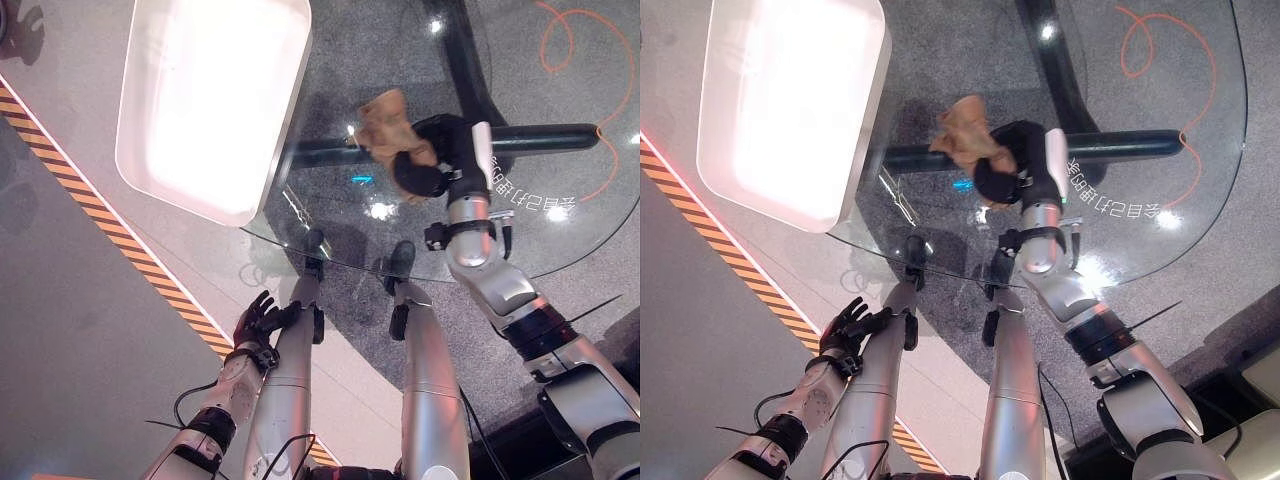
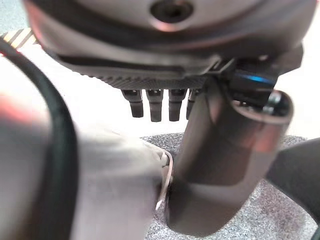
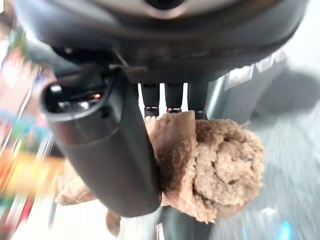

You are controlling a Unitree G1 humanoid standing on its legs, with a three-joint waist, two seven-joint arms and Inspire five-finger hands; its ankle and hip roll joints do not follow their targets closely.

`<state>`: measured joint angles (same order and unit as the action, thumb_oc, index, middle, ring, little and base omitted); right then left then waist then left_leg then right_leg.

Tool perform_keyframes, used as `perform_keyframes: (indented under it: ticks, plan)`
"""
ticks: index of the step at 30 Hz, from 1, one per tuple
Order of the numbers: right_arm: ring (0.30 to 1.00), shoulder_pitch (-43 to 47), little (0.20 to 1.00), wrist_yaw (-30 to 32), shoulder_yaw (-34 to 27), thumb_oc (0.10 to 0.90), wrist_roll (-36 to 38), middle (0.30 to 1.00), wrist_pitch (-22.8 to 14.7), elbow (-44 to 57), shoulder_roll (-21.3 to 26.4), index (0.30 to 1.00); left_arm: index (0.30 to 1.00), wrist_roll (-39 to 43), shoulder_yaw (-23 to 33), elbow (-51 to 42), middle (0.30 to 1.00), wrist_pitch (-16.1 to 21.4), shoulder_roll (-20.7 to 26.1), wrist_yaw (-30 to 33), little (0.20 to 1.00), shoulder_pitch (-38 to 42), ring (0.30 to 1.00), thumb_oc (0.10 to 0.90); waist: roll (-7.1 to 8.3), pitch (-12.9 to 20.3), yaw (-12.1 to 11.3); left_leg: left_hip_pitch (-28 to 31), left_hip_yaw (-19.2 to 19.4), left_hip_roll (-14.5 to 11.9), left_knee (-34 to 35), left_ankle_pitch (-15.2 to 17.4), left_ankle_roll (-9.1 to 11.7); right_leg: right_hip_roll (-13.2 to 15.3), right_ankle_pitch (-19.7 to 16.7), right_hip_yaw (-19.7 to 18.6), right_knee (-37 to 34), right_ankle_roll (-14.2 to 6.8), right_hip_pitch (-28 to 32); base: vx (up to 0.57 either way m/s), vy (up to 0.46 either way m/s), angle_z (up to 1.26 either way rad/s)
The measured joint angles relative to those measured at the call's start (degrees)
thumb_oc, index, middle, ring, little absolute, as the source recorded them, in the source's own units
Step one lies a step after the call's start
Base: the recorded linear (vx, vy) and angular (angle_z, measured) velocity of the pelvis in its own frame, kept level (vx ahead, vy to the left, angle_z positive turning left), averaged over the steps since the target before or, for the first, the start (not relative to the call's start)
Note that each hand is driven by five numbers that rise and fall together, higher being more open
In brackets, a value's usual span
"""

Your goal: Wipe the table with a cloth and put it in the basket.

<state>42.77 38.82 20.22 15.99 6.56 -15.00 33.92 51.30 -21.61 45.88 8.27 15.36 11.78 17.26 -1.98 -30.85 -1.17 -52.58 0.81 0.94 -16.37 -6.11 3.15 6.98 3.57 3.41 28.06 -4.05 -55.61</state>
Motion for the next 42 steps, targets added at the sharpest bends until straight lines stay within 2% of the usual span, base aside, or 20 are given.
perform_keyframes:
  ticks: [6,14,23,30,42]
  plan:
    - [0.3,-0.1,0.2,6.6,-4.0,0.1,2.2,0.3,-0.3,-2.6,4.9,0.3,0.9,1.0,0.1,-1.6,0.9,0.1,1.0,0.0,0.9,-1.4,0.9,0.8,0.32,-0.1,1.3,-0.1,0.4,0.3,0.5,0.0,-0.9,0.0,-0.7,-0.7,-1.3,-0.6,0.2,-0.01,0.003,-0.04]
    - [0.3,-0.9,0.2,11.6,-4.6,0.1,4.5,0.3,-2.4,-4.0,4.9,0.3,0.9,2.3,0.0,-2.1,0.9,0.7,1.0,-0.1,0.9,-1.4,0.9,0.8,0.32,-0.1,1.1,0.0,0.8,0.2,0.5,0.2,-1.2,0.1,-0.7,-0.8,-1.4,-0.6,0.2,0.0,0.004,-0.01]
    - [0.3,-1.4,0.2,12.7,-4.8,0.1,4.4,0.3,-3.5,-4.9,4.9,0.3,0.9,3.6,0.1,-2.4,0.9,0.7,0.9,0.0,0.9,-1.5,0.9,0.8,0.31,-0.2,1.0,0.0,0.9,0.2,0.7,0.2,-1.2,0.1,-0.8,-0.8,-1.4,-0.6,0.0,0.0,0.0,0.0]
    - [0.3,-1.2,0.2,8.0,-4.3,0.1,-2.2,0.3,0.2,-1.4,4.6,0.3,0.9,3.5,0.4,-3.2,0.9,0.6,0.4,0.2,0.9,-1.5,0.9,0.8,0.26,-0.2,1.2,0.2,1.0,0.1,1.2,0.1,-1.0,0.0,-0.7,-0.9,-1.4,-0.6,-0.1,0.0,0.004,0.0]
    - [0.3,-1.0,0.2,-3.6,-3.2,0.1,-5.8,0.3,0.3,-0.7,4.3,0.3,0.9,3.5,2.2,-2.7,0.9,0.7,-0.6,0.0,0.9,-1.5,0.9,0.8,0.1,-0.1,1.0,0.9,0.3,0.0,1.4,-0.7,-0.2,0.0,-0.4,-0.3,-0.1,-0.1,0.2,0.0,-0.002,0.02]
